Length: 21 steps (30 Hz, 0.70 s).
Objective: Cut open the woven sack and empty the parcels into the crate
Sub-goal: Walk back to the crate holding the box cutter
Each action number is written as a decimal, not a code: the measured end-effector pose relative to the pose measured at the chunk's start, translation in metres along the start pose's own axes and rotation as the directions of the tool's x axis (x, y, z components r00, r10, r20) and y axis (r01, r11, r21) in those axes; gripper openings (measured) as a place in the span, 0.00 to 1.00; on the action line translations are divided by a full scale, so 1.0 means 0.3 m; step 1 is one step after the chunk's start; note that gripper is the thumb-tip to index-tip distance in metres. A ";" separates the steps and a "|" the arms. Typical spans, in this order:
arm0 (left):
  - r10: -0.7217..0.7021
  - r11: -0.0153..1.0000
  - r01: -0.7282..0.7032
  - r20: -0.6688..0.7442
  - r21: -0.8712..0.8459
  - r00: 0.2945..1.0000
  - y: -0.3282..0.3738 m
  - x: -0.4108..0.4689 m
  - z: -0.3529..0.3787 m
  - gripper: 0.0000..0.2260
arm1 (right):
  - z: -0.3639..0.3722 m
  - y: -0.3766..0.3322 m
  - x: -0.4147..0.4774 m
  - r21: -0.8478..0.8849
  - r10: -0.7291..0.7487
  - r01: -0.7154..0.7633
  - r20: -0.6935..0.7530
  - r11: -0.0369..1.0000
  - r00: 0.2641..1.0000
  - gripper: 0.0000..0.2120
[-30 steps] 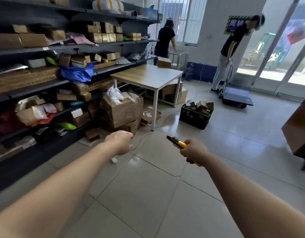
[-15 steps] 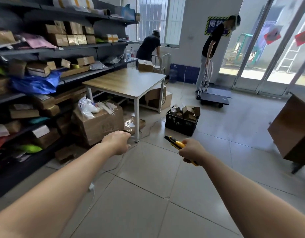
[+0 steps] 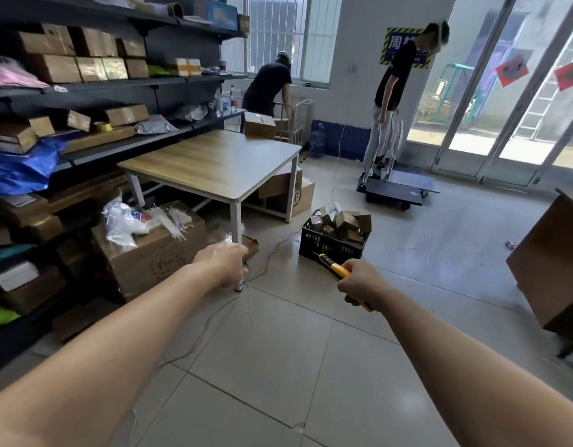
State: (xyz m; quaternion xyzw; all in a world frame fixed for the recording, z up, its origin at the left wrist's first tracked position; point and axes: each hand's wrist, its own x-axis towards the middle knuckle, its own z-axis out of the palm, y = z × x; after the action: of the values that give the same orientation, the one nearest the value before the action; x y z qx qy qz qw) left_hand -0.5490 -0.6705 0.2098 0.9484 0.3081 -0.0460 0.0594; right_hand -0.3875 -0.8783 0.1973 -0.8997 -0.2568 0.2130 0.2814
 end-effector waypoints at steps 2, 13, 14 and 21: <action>0.013 1.000 -0.013 -0.008 0.002 1.000 -0.007 0.130 -0.010 0.17 | -0.013 -0.023 0.115 0.006 0.004 -0.004 0.000 1.000 1.000 0.11; 0.073 0.997 -0.072 -0.014 0.019 0.997 -0.077 0.793 -0.142 0.17 | -0.087 -0.205 0.726 0.040 0.012 -0.012 -0.006 0.999 1.000 0.16; 0.073 0.997 -0.073 -0.007 0.020 0.997 -0.082 0.840 -0.152 0.18 | -0.090 -0.217 0.773 0.035 0.014 -0.014 -0.002 0.999 1.000 0.16; 0.023 1.000 -0.023 0.028 0.007 0.999 -0.125 1.183 -0.170 0.17 | -0.103 -0.291 1.147 0.055 -0.005 0.003 0.043 0.998 0.999 0.15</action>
State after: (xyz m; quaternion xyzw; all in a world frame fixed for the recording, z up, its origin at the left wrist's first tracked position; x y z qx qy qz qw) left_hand -0.2825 -0.4279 0.2132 0.9514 0.2961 -0.0594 0.0608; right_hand -0.1337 -0.6283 0.1921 -0.8863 -0.2585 0.2387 0.3011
